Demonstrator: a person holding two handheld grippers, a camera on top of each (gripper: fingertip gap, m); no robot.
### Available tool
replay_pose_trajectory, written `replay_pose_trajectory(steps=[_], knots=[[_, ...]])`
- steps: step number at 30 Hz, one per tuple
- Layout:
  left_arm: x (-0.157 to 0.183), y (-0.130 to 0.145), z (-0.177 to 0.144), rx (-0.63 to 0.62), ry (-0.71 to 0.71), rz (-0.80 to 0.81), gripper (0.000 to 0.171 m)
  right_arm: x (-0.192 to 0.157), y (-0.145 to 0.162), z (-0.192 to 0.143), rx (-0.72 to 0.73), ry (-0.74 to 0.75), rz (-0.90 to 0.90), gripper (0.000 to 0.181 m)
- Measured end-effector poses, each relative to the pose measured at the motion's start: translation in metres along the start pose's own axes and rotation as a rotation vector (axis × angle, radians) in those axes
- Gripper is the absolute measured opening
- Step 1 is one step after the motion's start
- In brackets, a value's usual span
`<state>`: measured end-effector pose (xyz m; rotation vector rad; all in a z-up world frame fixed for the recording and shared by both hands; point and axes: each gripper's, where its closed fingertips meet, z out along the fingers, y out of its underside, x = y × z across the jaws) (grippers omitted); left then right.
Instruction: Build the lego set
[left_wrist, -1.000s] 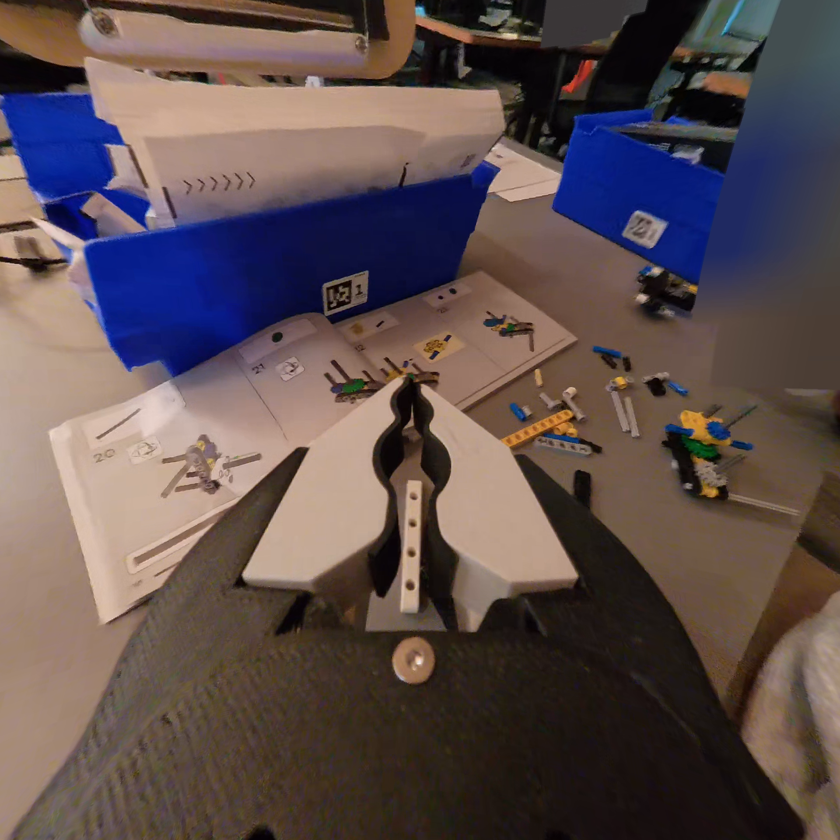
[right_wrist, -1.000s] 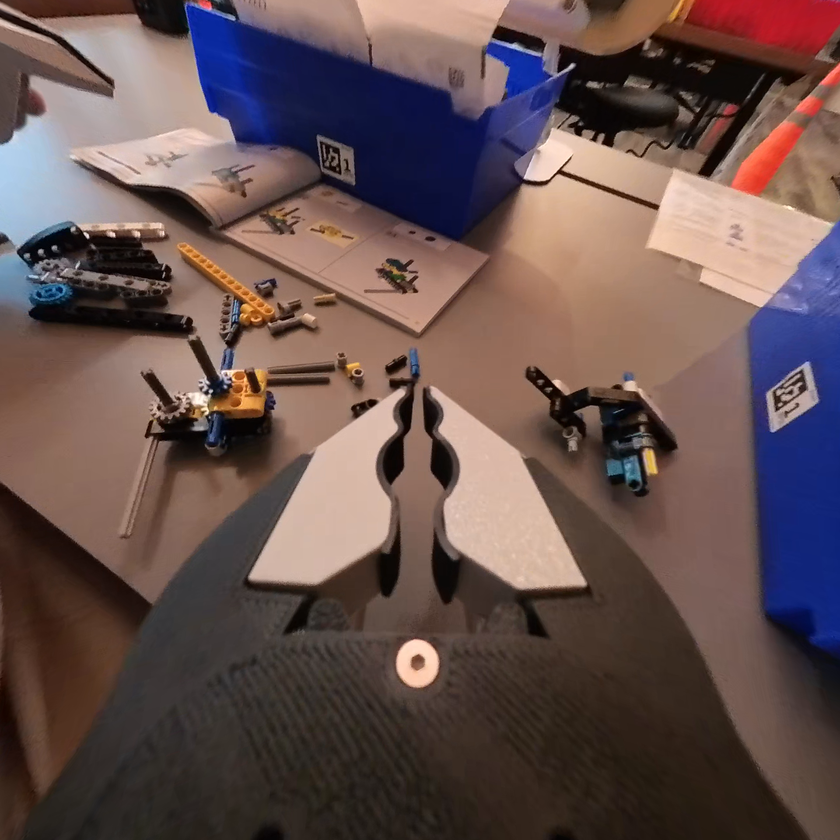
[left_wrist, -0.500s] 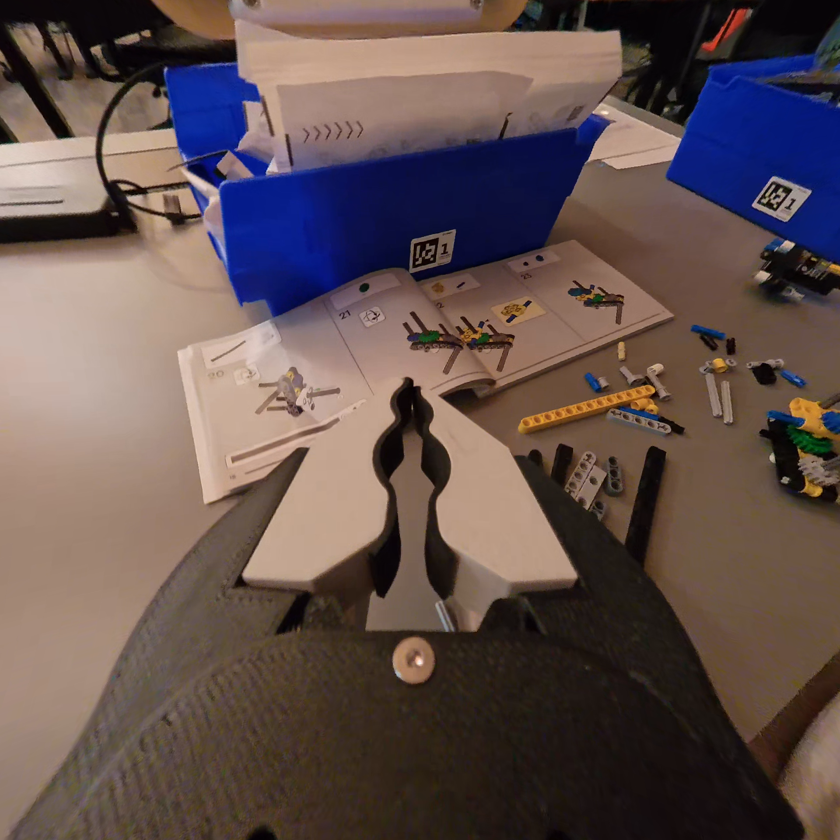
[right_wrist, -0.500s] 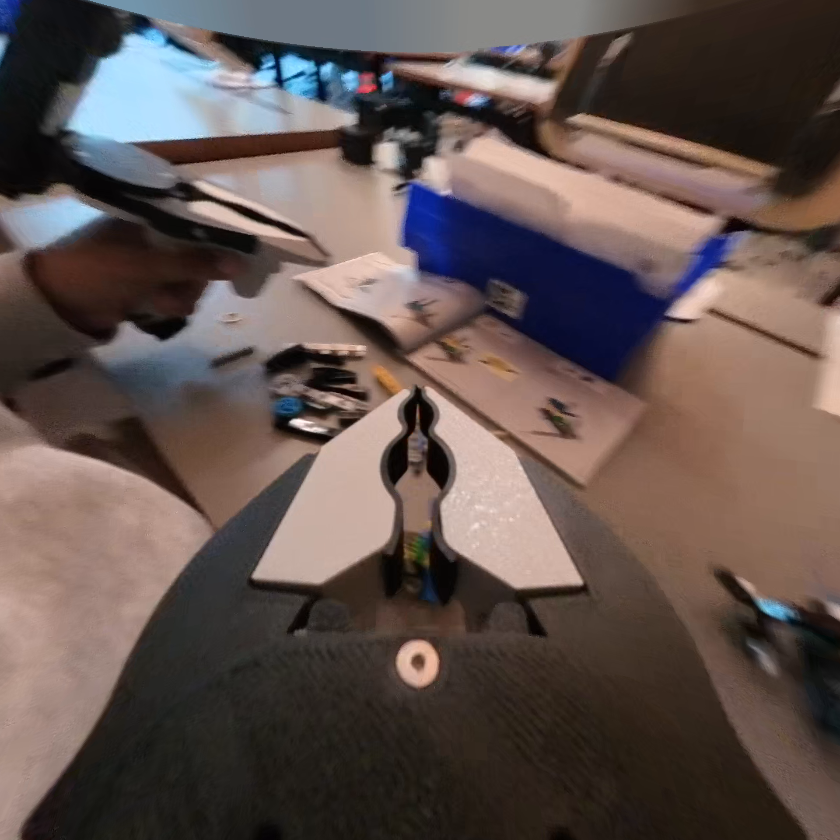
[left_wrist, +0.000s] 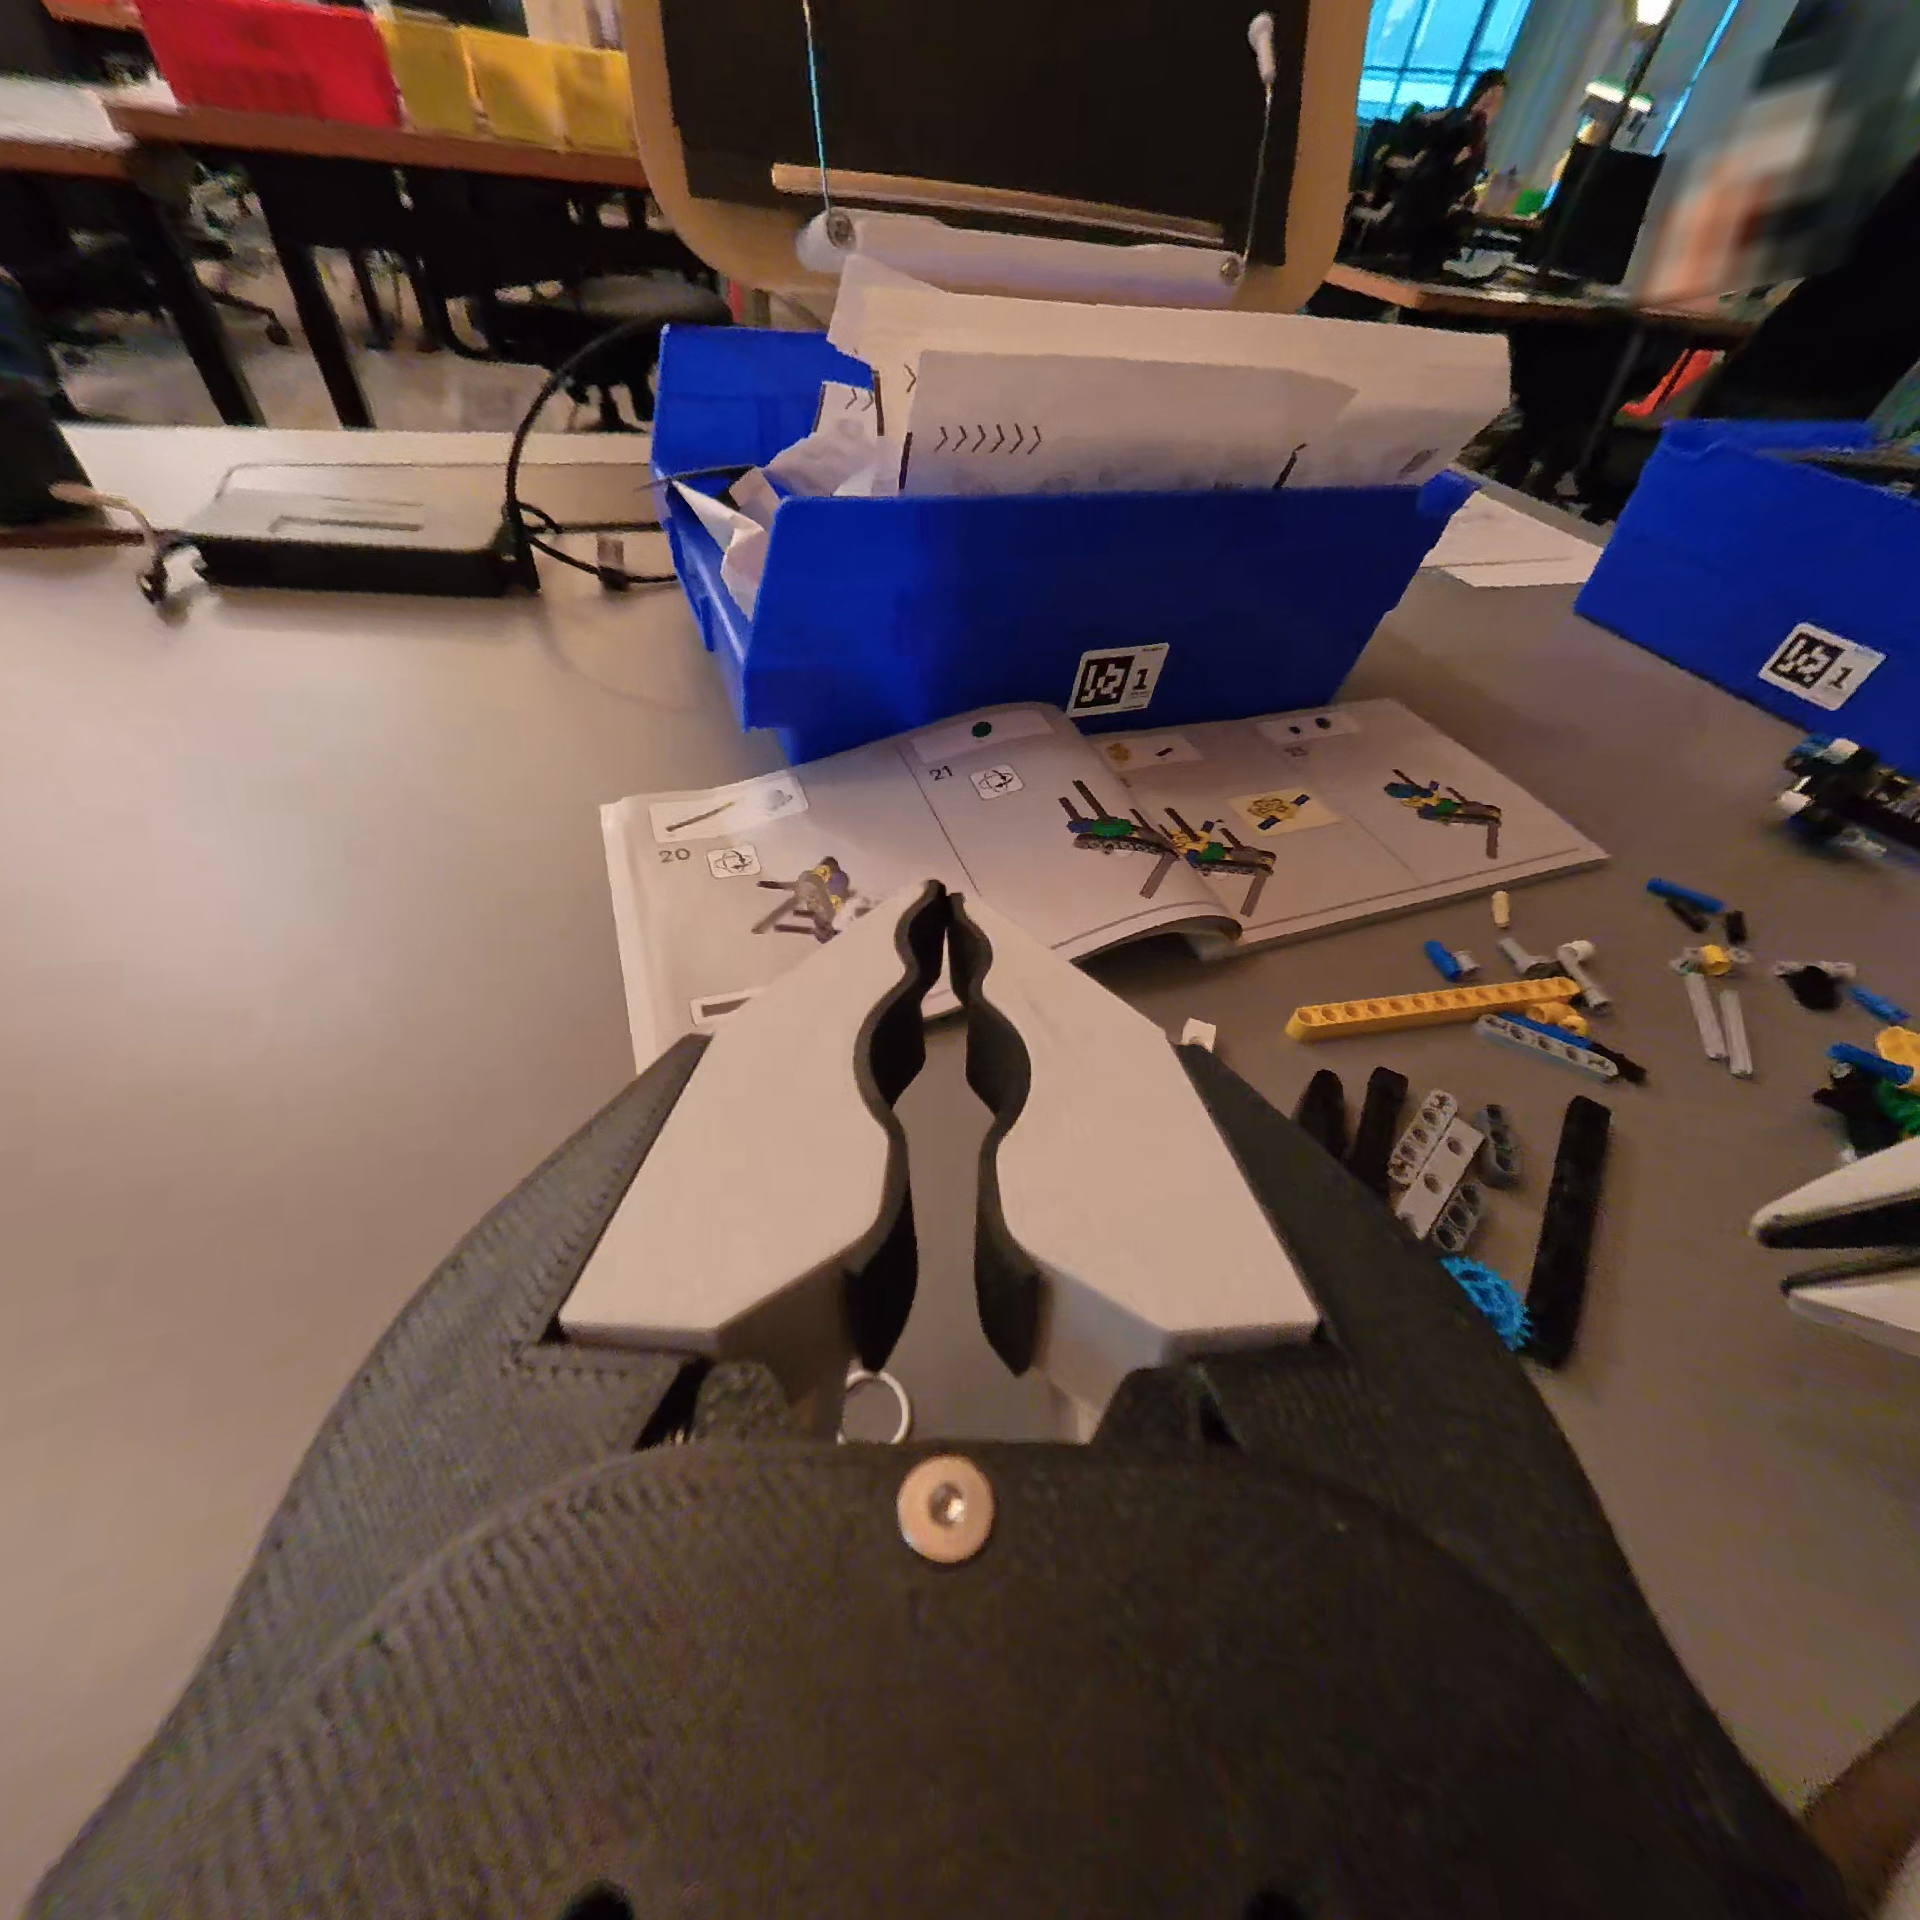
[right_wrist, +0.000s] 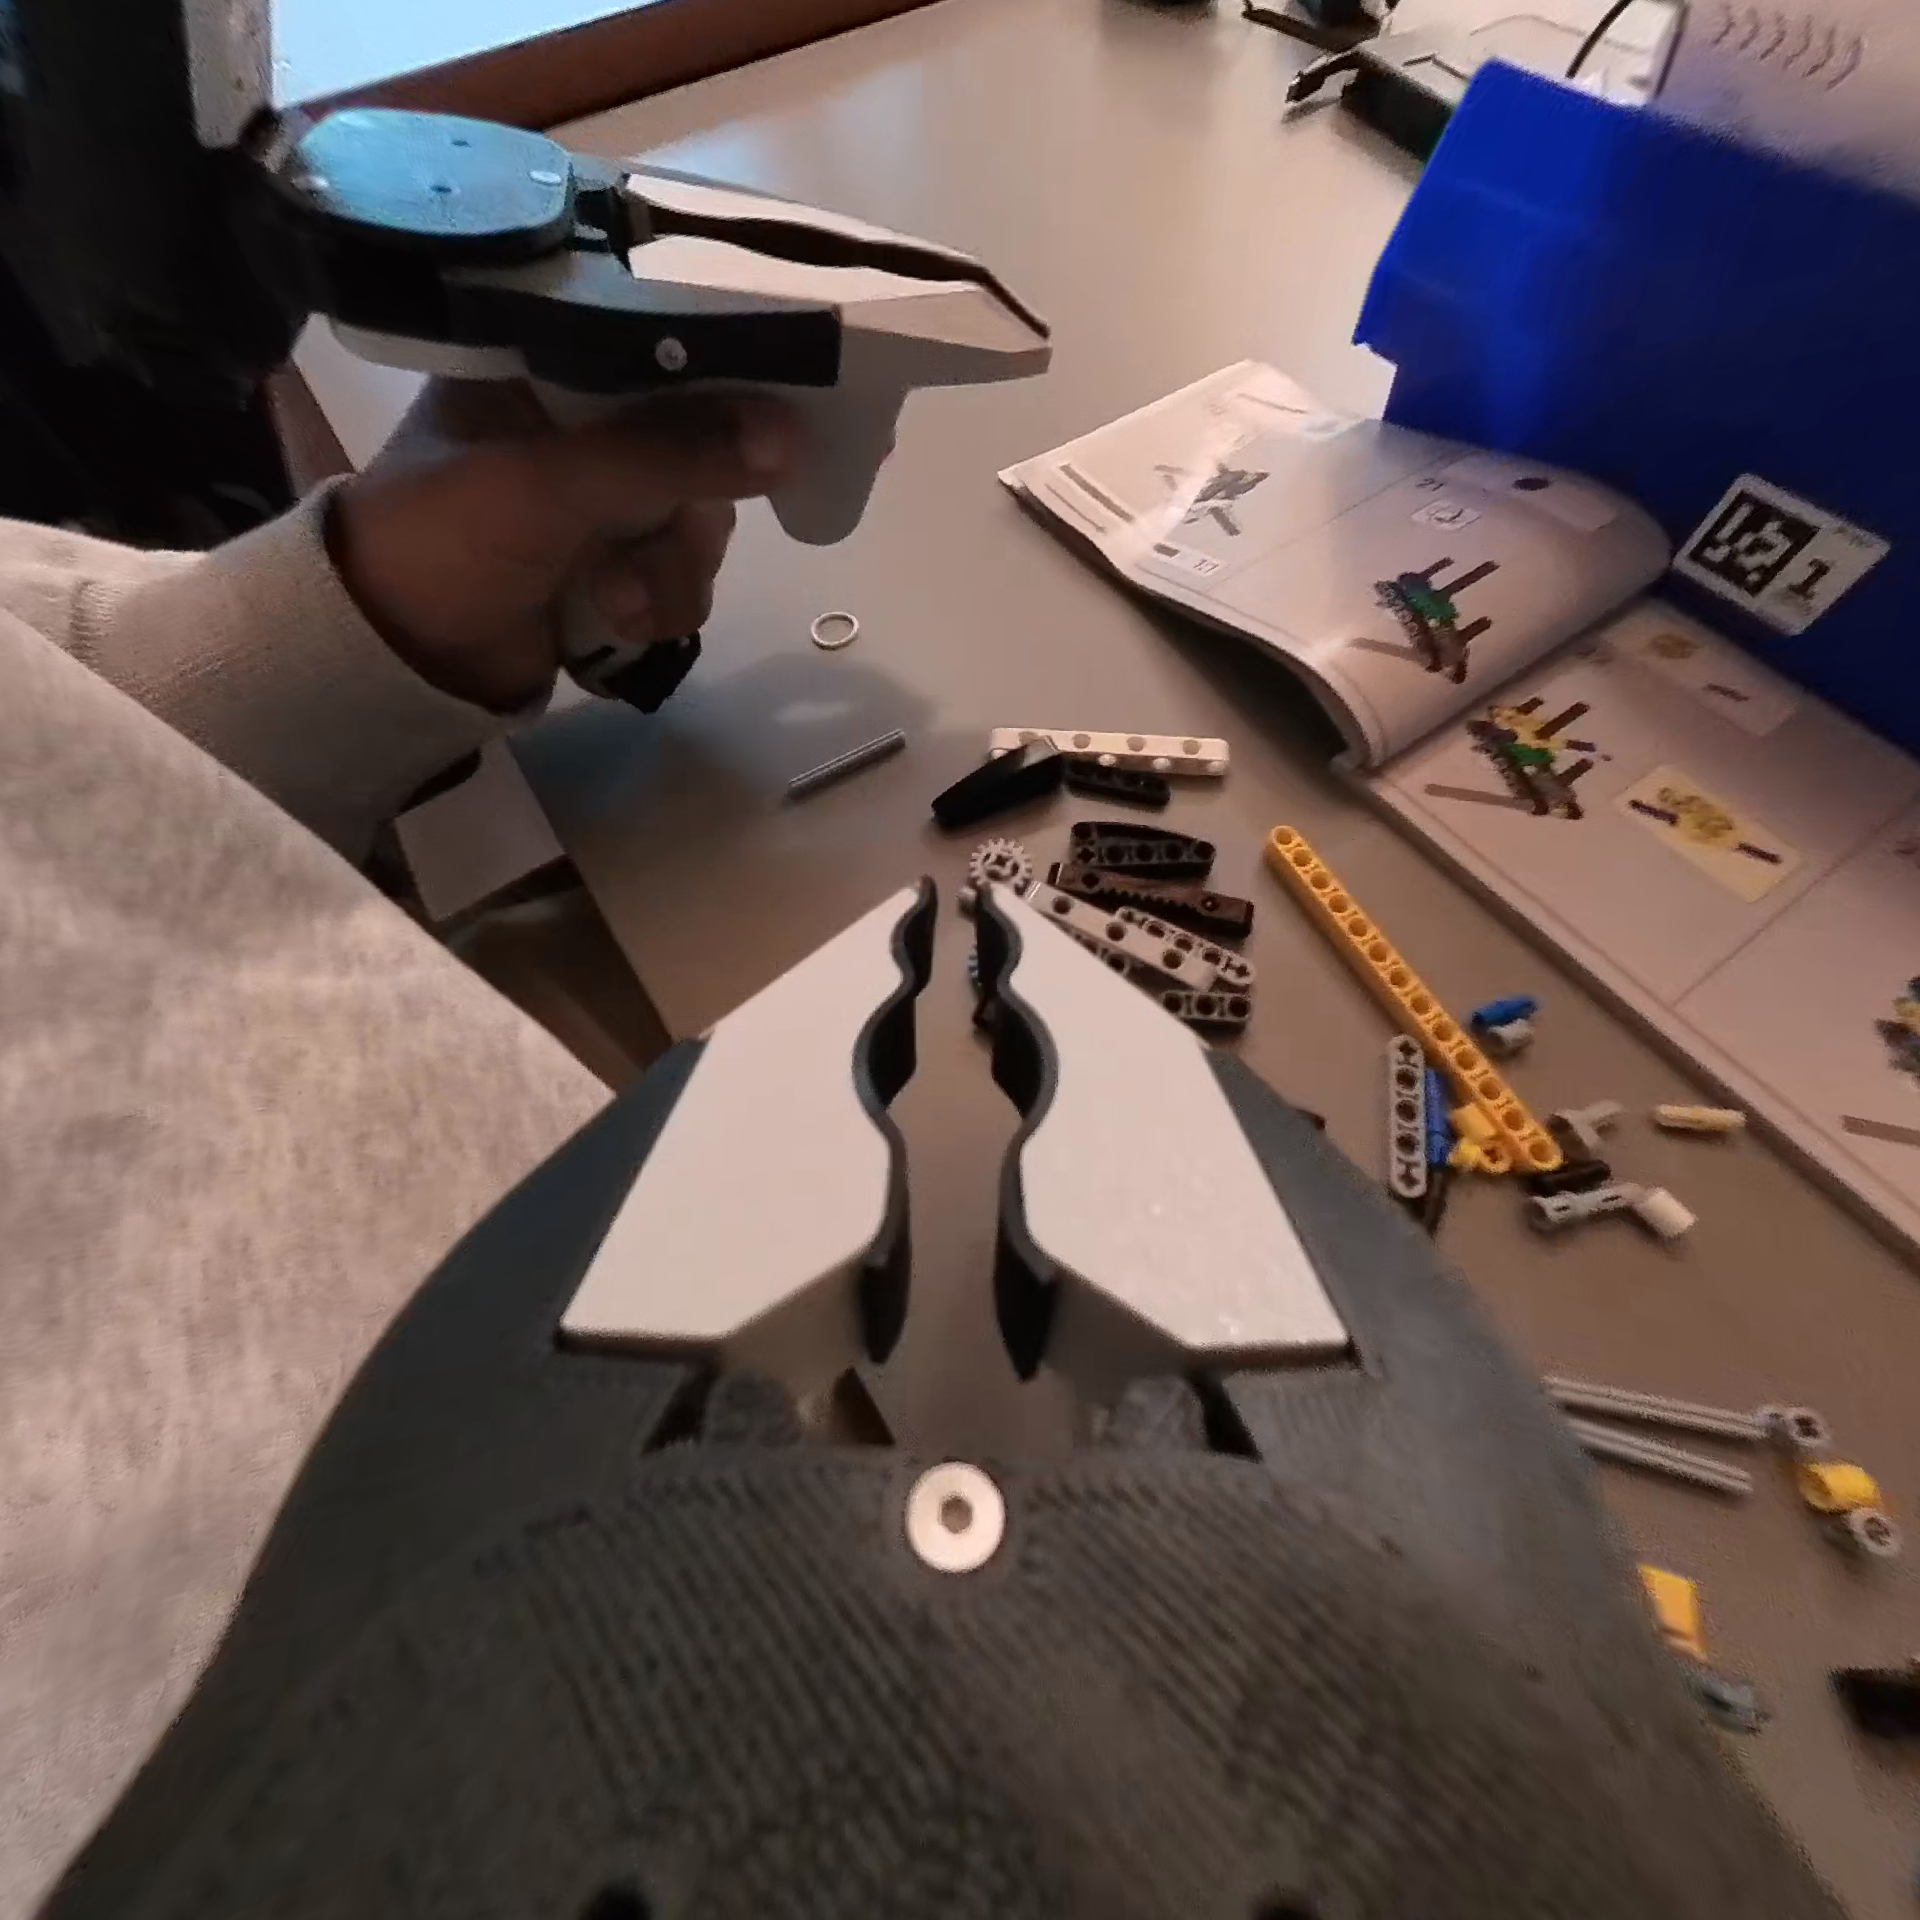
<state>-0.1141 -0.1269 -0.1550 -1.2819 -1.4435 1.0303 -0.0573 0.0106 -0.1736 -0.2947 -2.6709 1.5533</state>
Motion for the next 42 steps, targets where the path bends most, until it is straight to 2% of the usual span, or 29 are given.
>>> replay_pose_trajectory(steps=[5, 11, 17, 26, 33, 38, 42], knots=[[0.004, -0.003, -0.003, 0.026, -0.015, 0.061, 0.000, -0.005, 0.000, 0.008, -0.037, 0.004, -0.003, 0.006], [0.004, 0.004, -0.001, -0.028, 0.017, 0.002, 0.000, -0.002, 0.010, 0.017, -0.085, 0.030, 0.045, 0.007], [-0.003, 0.007, 0.000, -0.041, -0.015, -0.019, 0.000, 0.014, 0.022, 0.024, -0.147, 0.122, 0.032, 0.020], [0.001, 0.008, 0.001, -0.042, 0.007, -0.019, 0.000, 0.011, 0.030, 0.038, -0.188, 0.127, 0.030, 0.034], [0.004, 0.008, 0.001, -0.039, 0.007, 0.010, 0.000, 0.014, 0.046, 0.043, -0.258, 0.128, 0.091, 0.021], [0.007, 0.007, 0.000, -0.029, 0.015, 0.030, 0.000, 0.014, 0.045, 0.041, -0.241, 0.123, 0.096, 0.020], [0.010, 0.003, -0.002, -0.007, 0.021, 0.043, 0.000, 0.006, 0.029, 0.026, -0.168, 0.099, 0.045, 0.020]])
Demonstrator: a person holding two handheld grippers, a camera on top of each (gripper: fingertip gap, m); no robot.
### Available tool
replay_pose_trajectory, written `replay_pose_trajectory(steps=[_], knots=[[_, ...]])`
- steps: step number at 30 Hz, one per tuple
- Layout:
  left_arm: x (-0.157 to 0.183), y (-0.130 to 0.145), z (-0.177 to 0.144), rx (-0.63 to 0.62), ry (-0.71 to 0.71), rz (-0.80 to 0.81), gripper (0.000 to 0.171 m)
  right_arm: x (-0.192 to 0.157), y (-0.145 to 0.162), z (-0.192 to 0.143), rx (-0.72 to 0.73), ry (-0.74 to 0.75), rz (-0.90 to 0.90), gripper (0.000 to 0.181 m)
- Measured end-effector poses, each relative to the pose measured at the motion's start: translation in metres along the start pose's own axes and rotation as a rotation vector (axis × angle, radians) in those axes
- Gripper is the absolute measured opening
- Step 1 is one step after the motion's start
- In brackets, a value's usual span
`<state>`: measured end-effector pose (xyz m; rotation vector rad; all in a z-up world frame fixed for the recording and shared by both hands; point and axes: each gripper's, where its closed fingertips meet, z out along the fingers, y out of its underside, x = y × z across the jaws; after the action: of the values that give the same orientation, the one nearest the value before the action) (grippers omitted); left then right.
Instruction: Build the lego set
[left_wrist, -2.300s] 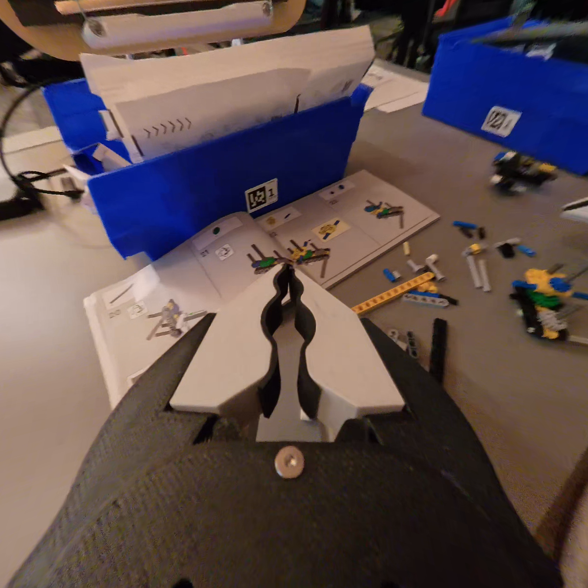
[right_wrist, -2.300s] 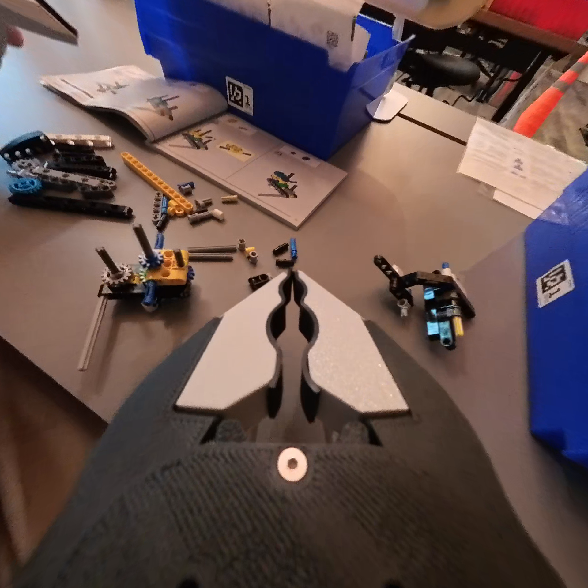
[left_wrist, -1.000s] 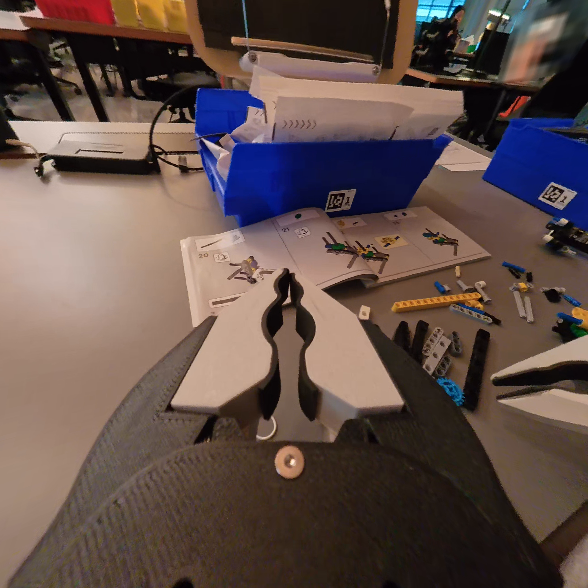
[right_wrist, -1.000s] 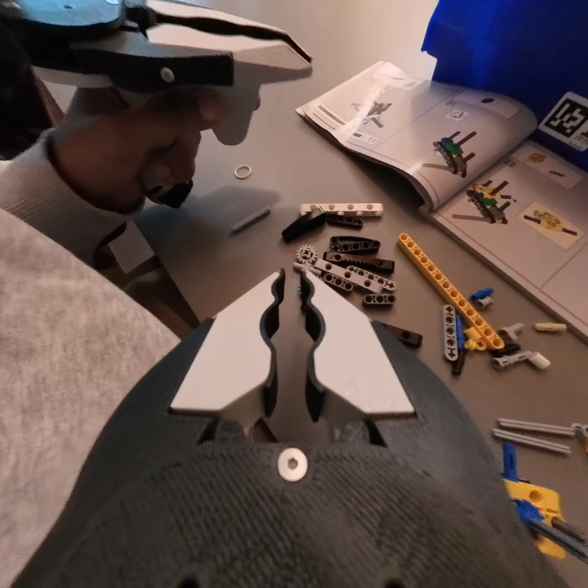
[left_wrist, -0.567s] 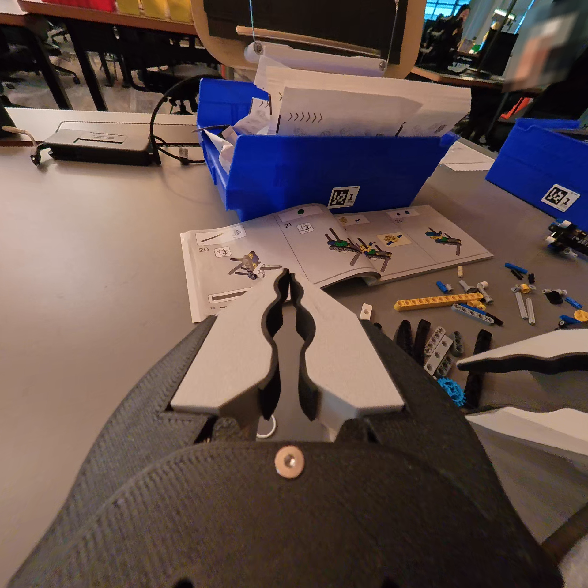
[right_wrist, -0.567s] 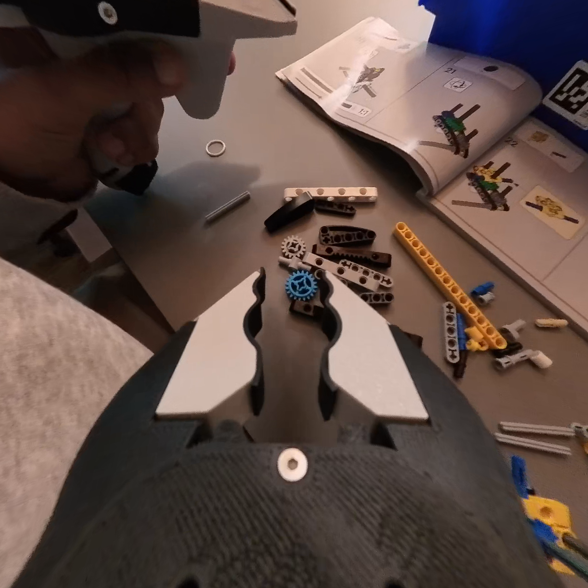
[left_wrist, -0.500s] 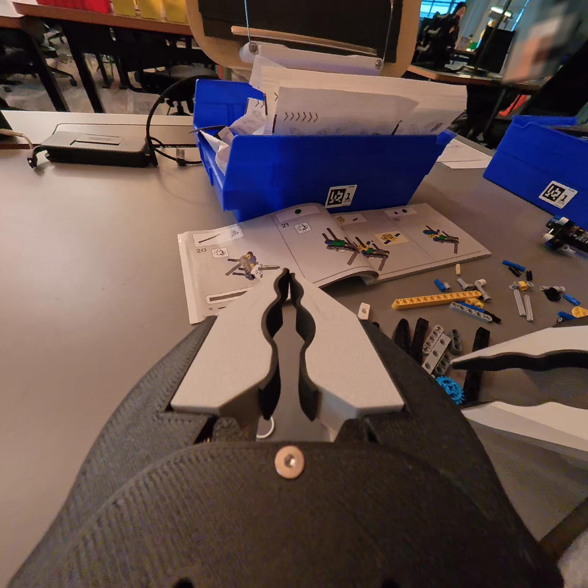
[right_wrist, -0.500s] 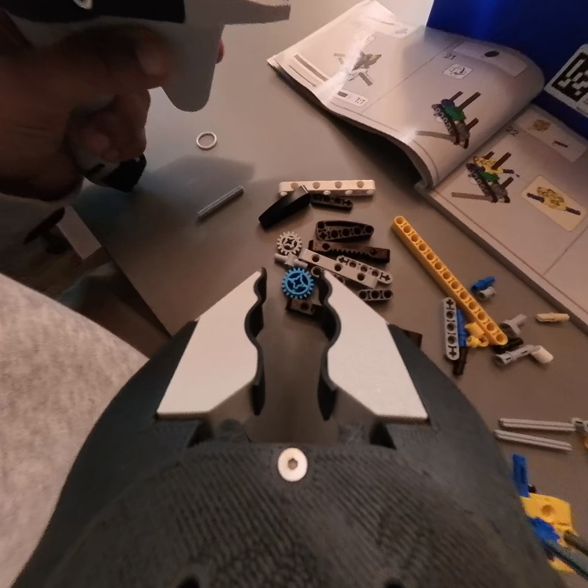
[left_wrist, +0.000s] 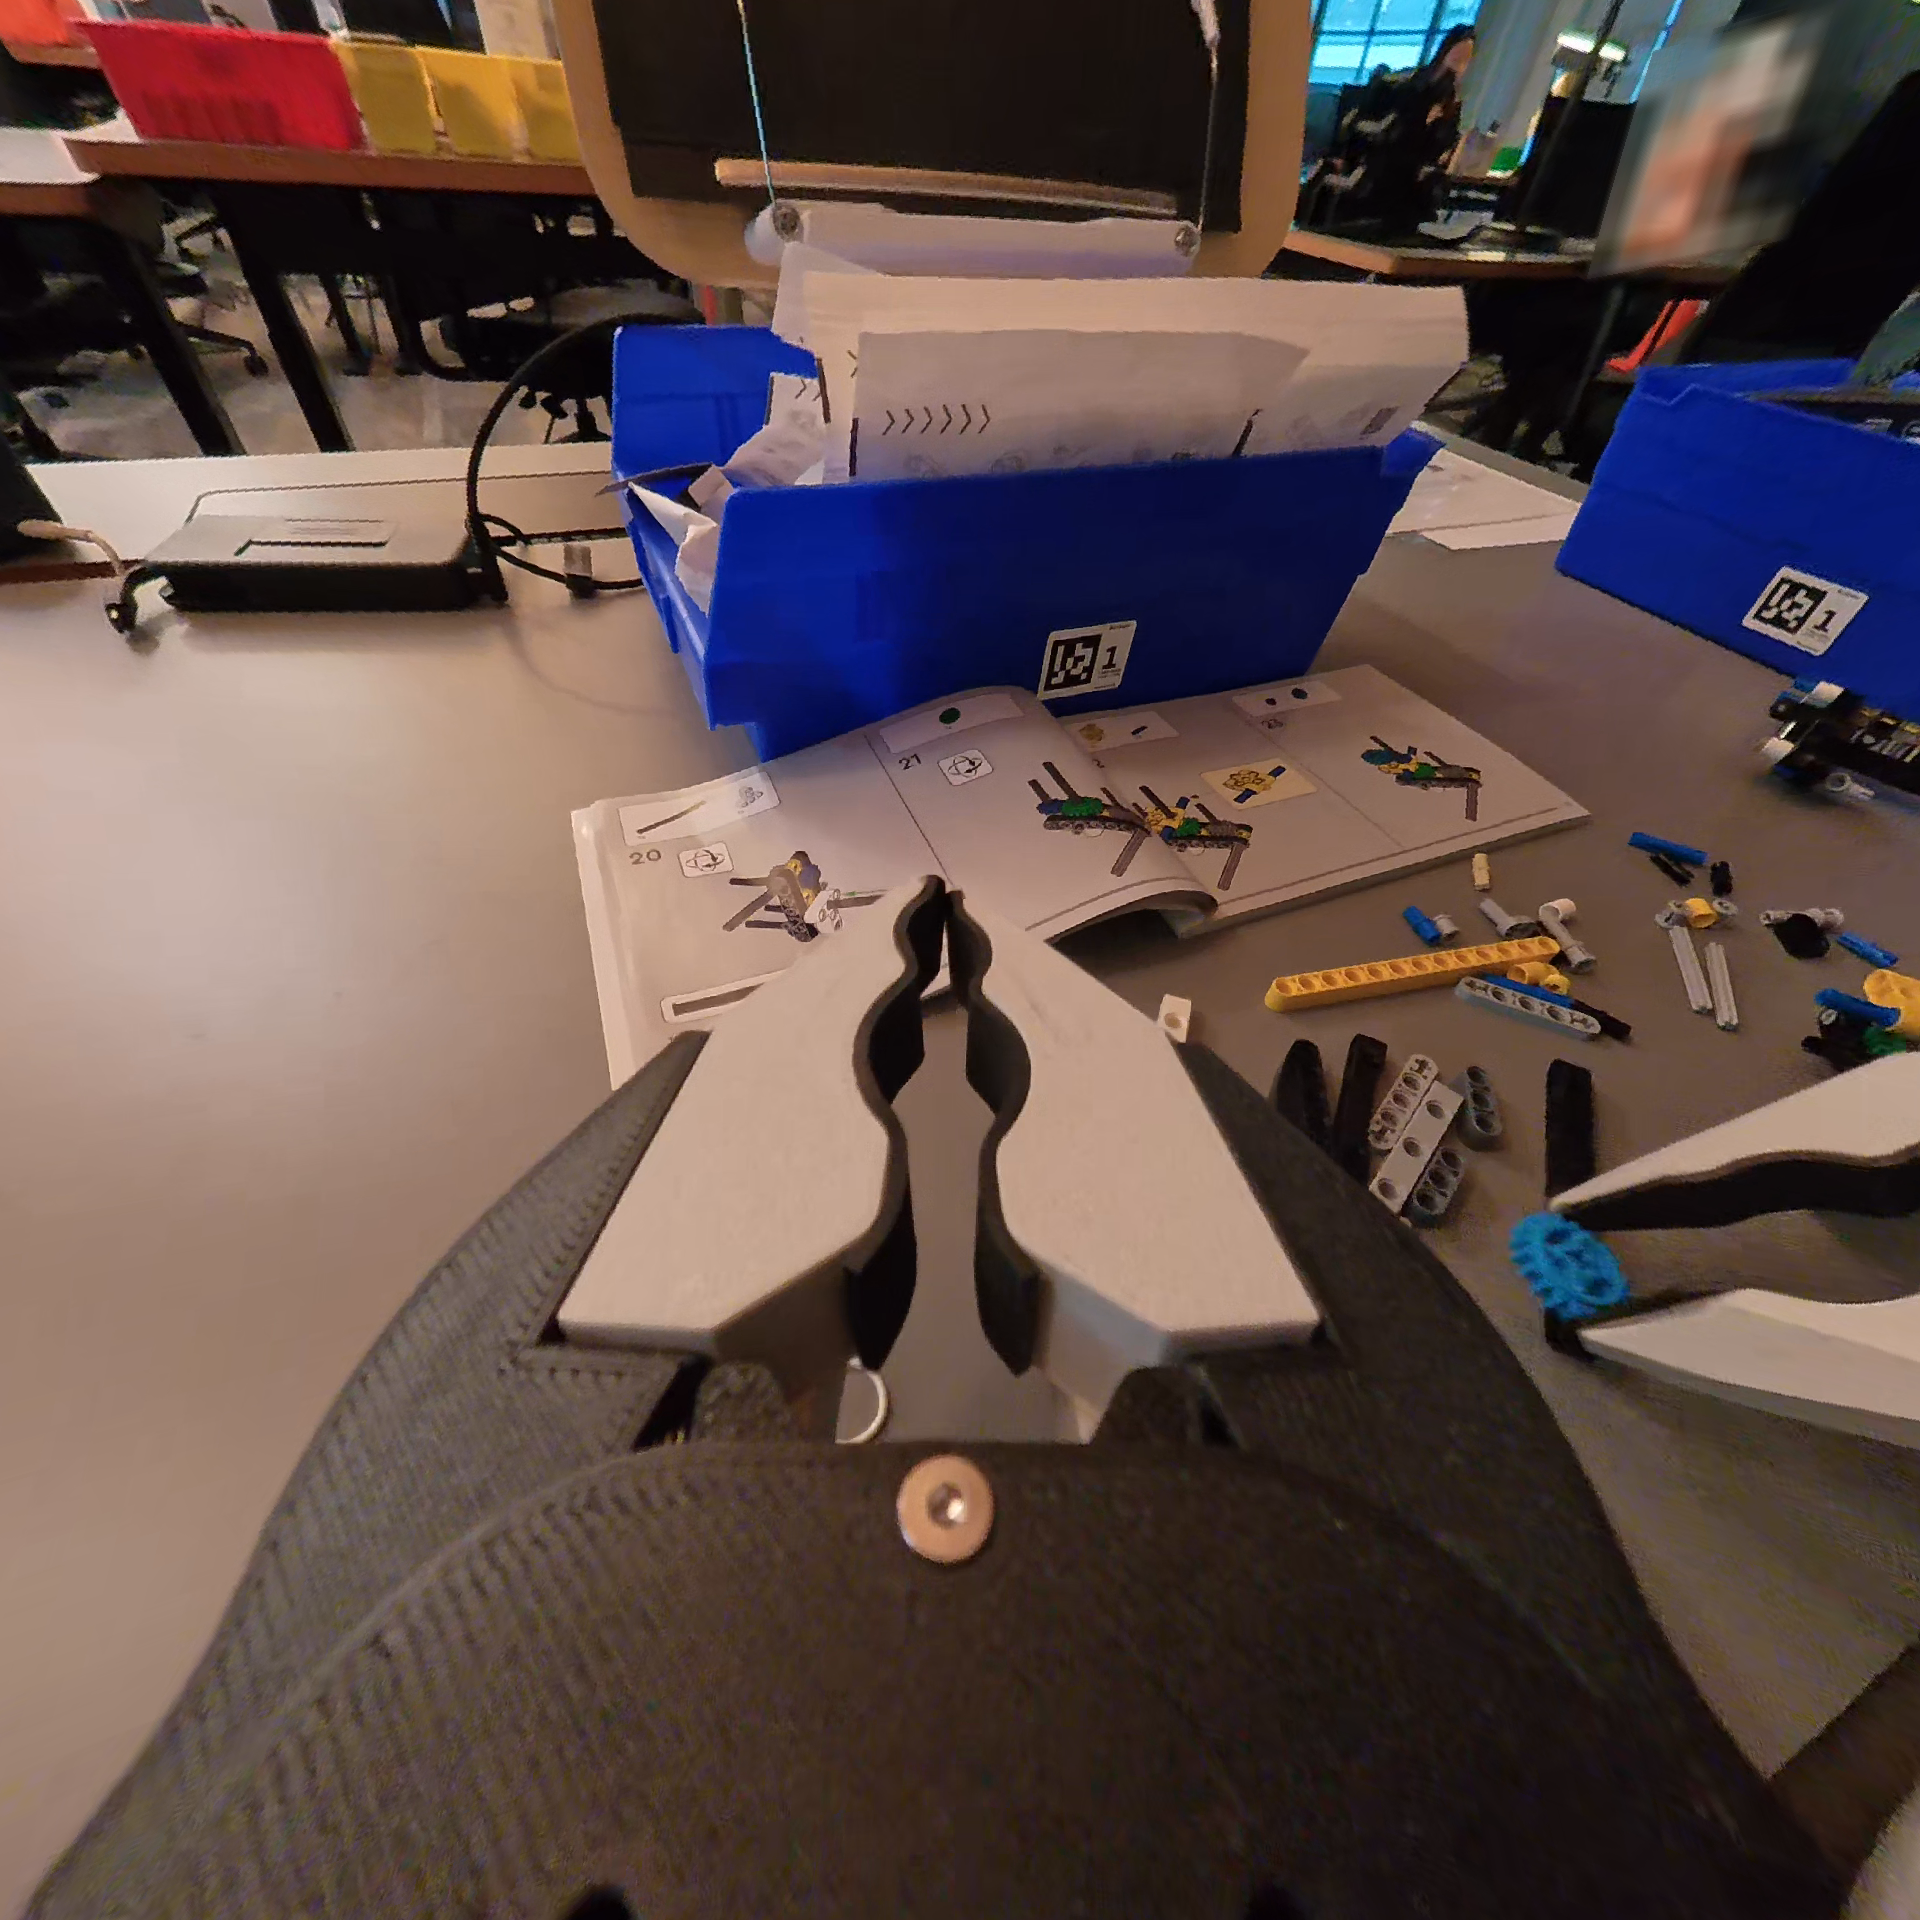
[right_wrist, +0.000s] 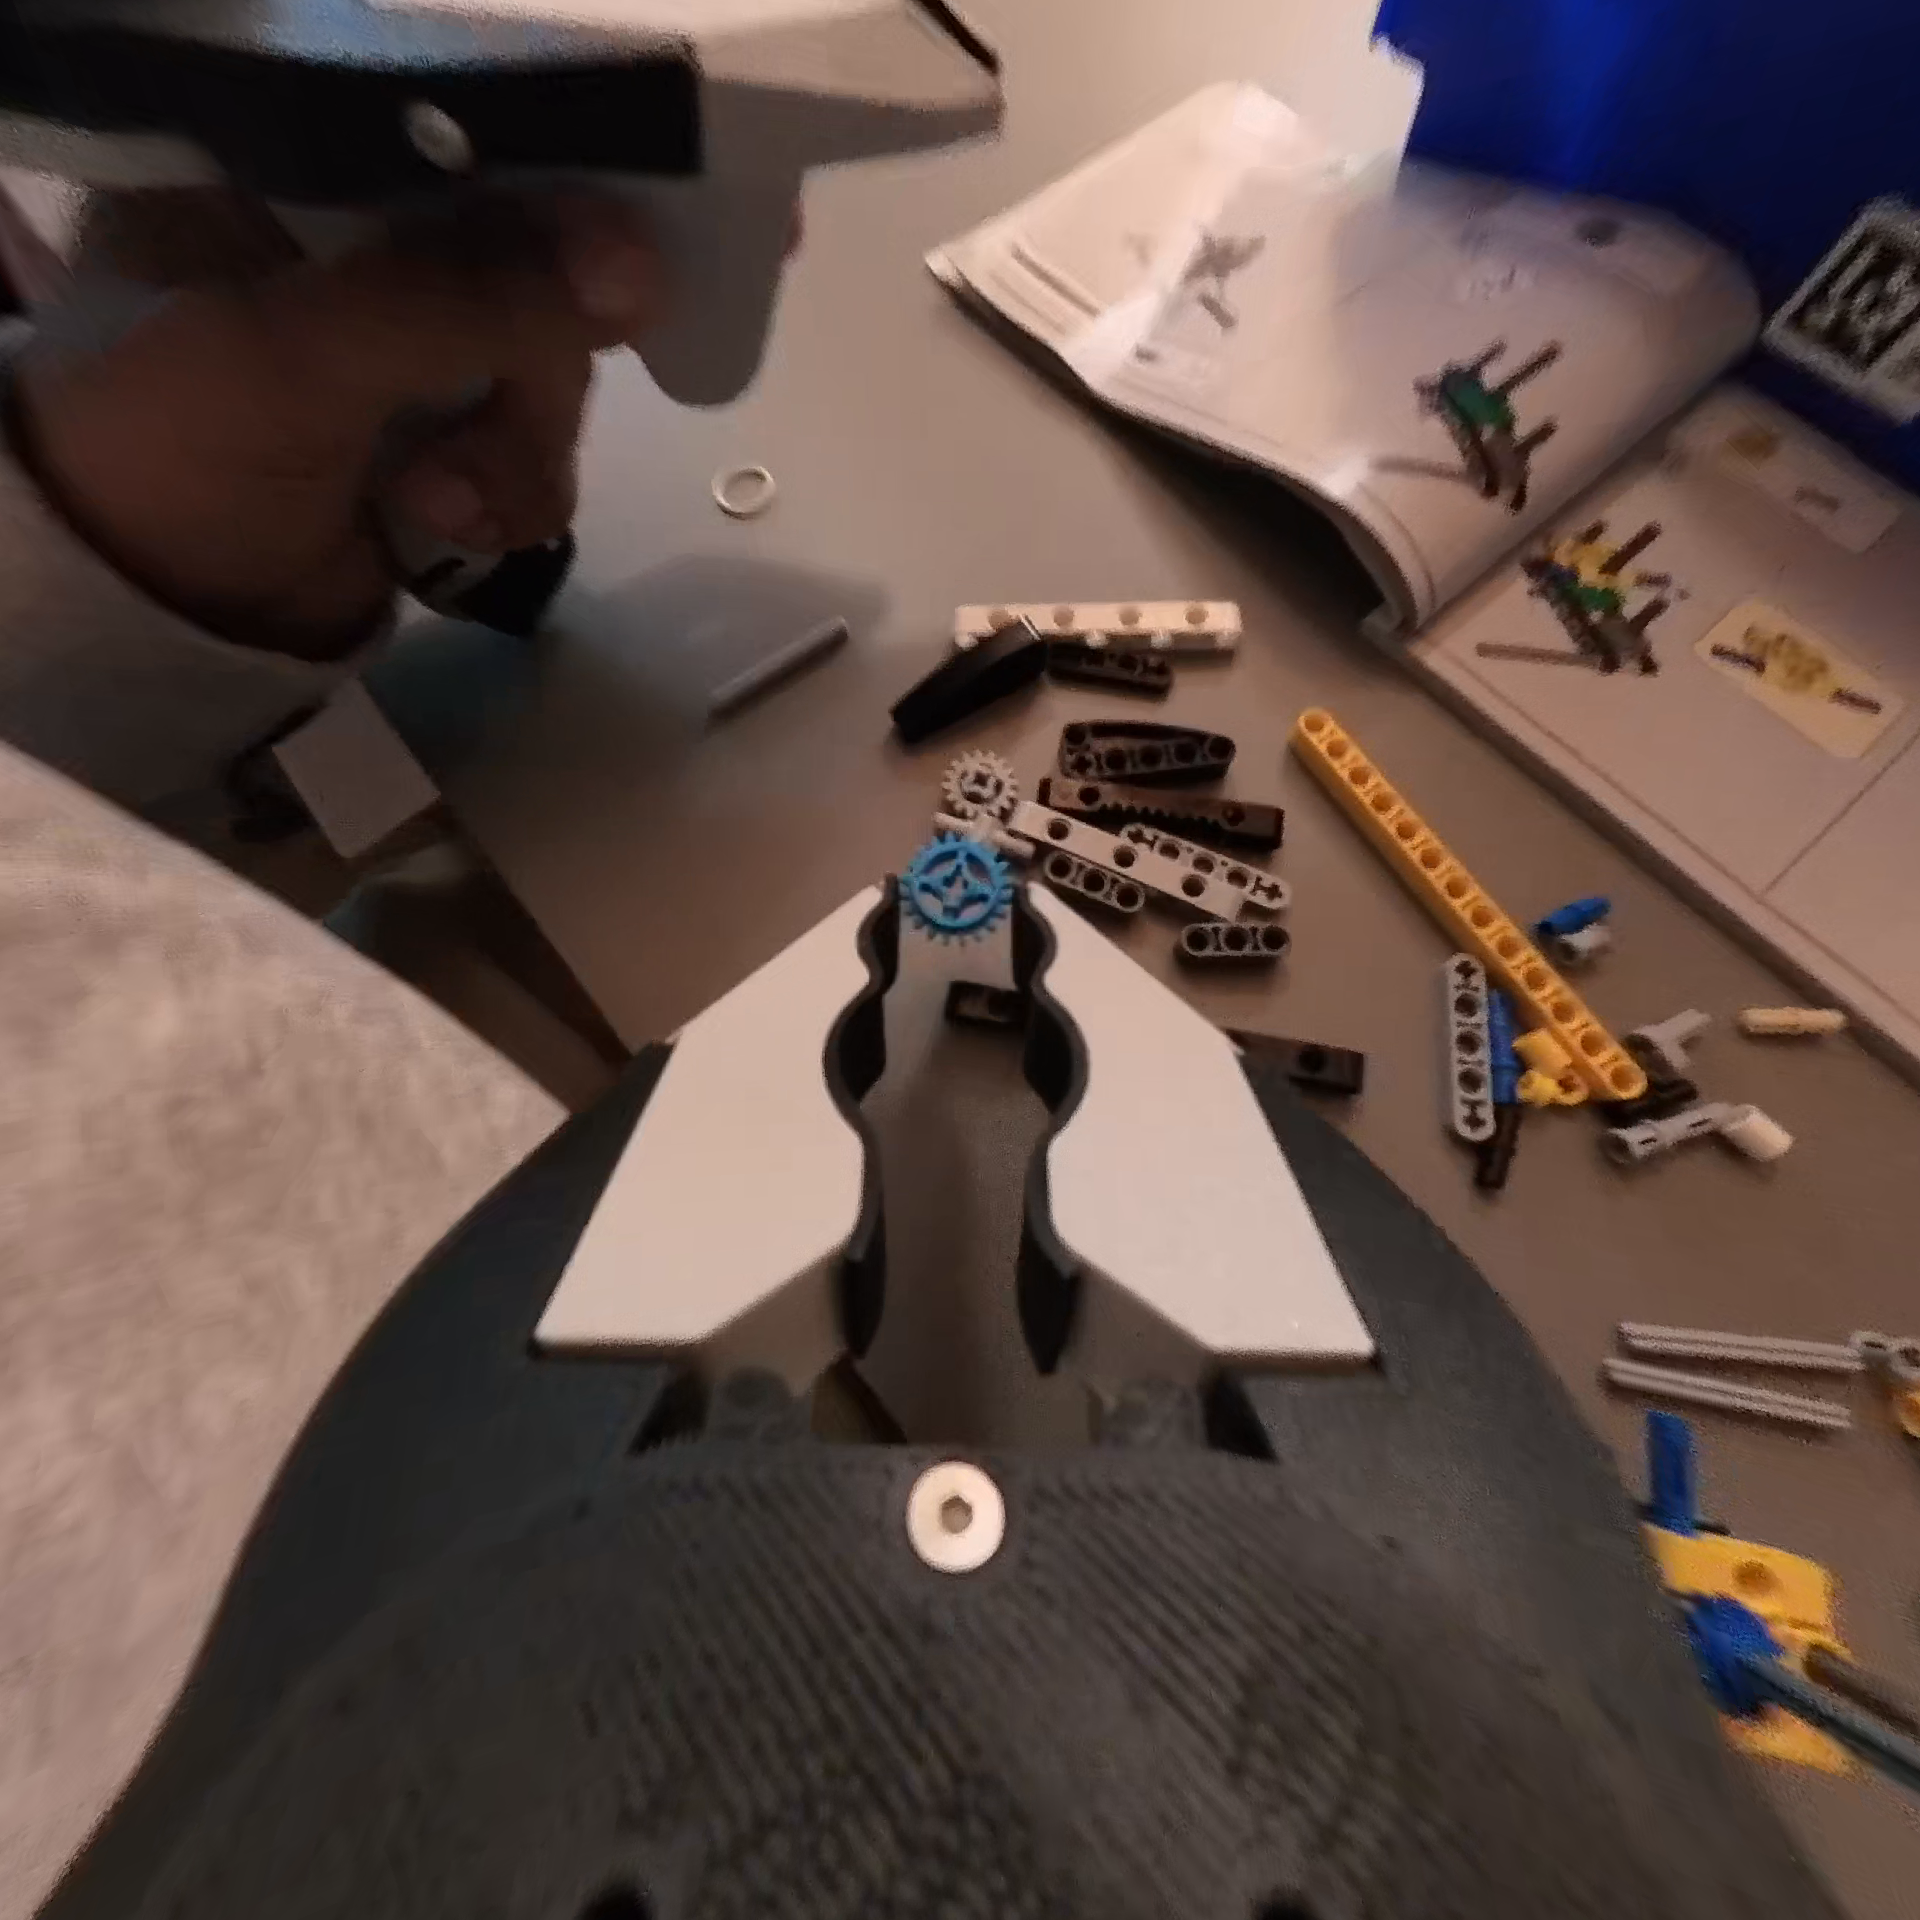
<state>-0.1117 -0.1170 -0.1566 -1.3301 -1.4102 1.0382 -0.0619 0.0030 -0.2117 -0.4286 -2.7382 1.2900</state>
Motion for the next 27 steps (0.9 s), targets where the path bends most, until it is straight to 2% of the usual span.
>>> replay_pose_trajectory(steps=[3, 7, 10, 12, 15, 17, 22, 27], knots=[[0.011, -0.008, -0.003, 0.046, 0.046, 0.009, 0.000, 0.003, -0.018, -0.029, 0.112, -0.003, -0.039, 0.020], [0.048, -0.017, -0.006, 0.084, 0.167, 0.037, 0.000, 0.045, -0.030, -0.090, 0.259, 0.066, -0.001, 0.019], [0.100, -0.016, -0.006, 0.053, 0.352, -0.006, 0.001, 0.095, -0.014, -0.132, 0.266, 0.140, 0.046, 0.020], [0.140, -0.009, -0.005, 0.001, 0.491, -0.061, 0.006, 0.120, 0.008, -0.145, 0.220, 0.152, 0.077, 0.019], [0.197, 0.006, -0.005, -0.087, 0.668, -0.067, 0.023, 0.134, 0.034, -0.146, 0.171, 0.108, 0.108, 0.020], [0.217, 0.018, 0.002, -0.140, 0.679, 0.005, 0.031, 0.135, 0.044, -0.140, 0.147, 0.079, 0.104, 0.020], [0.247, 0.033, 0.019, -0.213, 0.695, 0.098, 0.035, 0.131, 0.054, -0.125, 0.102, 0.061, 0.031, 0.020], [0.260, 0.042, 0.029, -0.277, 0.711, 0.128, 0.037, 0.127, 0.056, -0.119, 0.095, 0.016, -0.013, 0.020]])
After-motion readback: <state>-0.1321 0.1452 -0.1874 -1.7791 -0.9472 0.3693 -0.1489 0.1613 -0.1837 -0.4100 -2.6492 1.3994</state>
